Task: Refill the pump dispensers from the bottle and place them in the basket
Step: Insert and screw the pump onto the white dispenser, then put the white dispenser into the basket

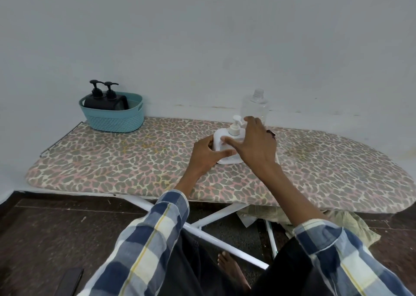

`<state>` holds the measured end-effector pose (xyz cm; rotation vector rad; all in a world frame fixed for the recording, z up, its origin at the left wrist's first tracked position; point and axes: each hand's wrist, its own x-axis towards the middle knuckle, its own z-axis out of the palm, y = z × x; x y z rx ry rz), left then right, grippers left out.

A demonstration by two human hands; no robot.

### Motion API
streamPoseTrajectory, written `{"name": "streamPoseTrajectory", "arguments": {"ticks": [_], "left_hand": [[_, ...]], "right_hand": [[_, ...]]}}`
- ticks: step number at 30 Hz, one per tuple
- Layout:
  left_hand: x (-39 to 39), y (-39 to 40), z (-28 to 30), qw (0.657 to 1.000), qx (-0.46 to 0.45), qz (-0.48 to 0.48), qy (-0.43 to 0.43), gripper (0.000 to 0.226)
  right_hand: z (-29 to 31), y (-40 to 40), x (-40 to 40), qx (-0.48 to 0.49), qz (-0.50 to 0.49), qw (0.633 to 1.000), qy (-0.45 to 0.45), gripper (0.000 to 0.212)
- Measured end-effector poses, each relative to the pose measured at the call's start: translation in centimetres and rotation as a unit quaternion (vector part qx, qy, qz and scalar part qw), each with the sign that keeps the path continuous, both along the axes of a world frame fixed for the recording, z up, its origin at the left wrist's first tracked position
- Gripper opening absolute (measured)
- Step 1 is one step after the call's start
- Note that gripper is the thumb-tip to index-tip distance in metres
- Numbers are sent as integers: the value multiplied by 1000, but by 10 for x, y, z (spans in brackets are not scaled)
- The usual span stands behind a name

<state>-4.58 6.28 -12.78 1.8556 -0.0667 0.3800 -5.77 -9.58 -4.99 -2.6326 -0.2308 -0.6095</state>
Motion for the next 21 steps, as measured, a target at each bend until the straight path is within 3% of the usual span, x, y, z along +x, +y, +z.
{"name": "streamPoseTrajectory", "arguments": {"ticks": [3,6,8,11,17,21], "left_hand": [[-8,-2,4,998,37,45,-9,38],[-20,-3,11,993,72,97,-14,62],[-23,3,12,988,95,120,-13,64],[-26,26,7,986,102,135,-9,50],[-38,91,8,990,91,105,3,65],[-41,144,9,981,129,148,0,64]], "right_hand": [[-16,6,-6,-7,-2,998,59,95],[-21,16,-7,36,21,995,88,104],[-19,25,-3,75,52,990,104,108],[-18,43,9,91,105,982,131,108],[-14,89,46,131,174,961,168,111],[-8,126,66,168,208,950,164,103]]}}
